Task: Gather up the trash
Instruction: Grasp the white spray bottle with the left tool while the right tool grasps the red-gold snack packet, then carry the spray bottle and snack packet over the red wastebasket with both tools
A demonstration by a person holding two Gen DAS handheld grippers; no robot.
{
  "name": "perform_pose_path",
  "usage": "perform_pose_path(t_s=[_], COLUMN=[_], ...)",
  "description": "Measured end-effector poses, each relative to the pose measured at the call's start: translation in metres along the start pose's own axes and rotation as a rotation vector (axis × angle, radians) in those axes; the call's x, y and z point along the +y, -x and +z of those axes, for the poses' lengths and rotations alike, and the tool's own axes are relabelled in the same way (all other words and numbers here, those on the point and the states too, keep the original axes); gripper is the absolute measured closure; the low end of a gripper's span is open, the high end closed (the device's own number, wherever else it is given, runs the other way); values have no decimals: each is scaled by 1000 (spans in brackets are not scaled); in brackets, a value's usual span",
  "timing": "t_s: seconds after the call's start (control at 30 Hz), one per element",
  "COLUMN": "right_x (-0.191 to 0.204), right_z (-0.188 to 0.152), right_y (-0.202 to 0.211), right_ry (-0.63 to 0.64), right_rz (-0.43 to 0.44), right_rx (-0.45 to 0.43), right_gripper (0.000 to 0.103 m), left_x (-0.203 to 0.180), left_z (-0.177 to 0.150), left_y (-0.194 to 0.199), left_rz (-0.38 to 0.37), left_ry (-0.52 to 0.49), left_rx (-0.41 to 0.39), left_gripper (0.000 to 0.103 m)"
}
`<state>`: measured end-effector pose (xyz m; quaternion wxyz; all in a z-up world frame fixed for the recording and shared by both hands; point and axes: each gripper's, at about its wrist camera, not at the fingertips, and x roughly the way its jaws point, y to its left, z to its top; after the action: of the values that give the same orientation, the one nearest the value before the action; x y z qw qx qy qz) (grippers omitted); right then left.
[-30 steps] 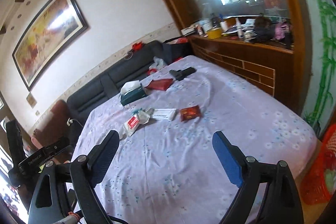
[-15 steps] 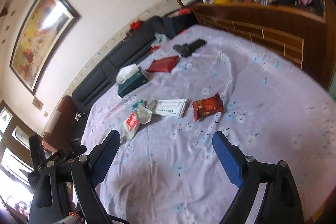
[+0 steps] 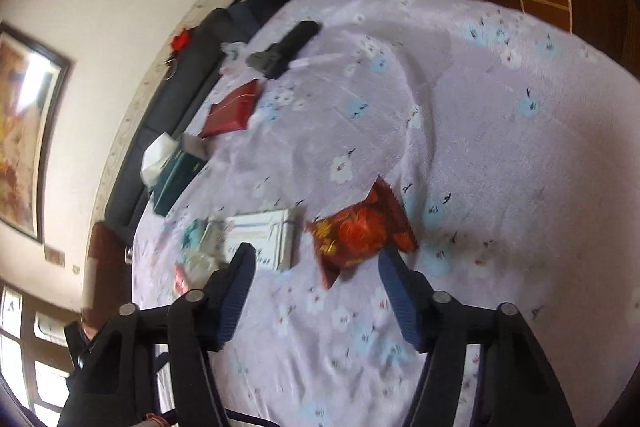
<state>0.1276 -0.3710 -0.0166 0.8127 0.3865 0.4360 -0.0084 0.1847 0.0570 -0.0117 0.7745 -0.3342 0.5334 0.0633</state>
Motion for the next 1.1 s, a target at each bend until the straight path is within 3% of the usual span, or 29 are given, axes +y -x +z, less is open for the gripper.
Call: perform_pose_path(t_s=[0.1, 0.17, 0.33, 0.4, 0.6, 0.7, 0.87, 1.1], right_x=[-1, -2, 2, 10, 15, 12, 9, 6], right_z=[5, 9, 19, 19, -2, -7, -25, -65], right_y=[-11, -20, -38, -41, -36, -31, -5, 85], right_ry=[-26, -44, -59, -9, 130, 174, 230, 276], right_rz=[-30, -47, -109, -156, -215, -192, -135, 19], right_rx=[3, 11, 8, -1, 0, 7, -4, -92], right_gripper=[35, 35, 36, 37, 61, 69, 71, 71], left_x=[-5, -11, -20, -18, -20, -18, -17, -24], left_z=[5, 5, -3, -9, -40, -51, -77, -128], left_y=[-6, -10, -10, -6, 5, 9, 29, 92], left_rz=[38, 60, 120, 147, 203, 180, 95, -61], left_ry=[-1, -31, -154, -197, -383, -418, -470, -561], left_rx=[-6, -6, -32, -52, -86, -66, -69, -139], left_gripper=[39, 54, 58, 58, 64, 68, 70, 70])
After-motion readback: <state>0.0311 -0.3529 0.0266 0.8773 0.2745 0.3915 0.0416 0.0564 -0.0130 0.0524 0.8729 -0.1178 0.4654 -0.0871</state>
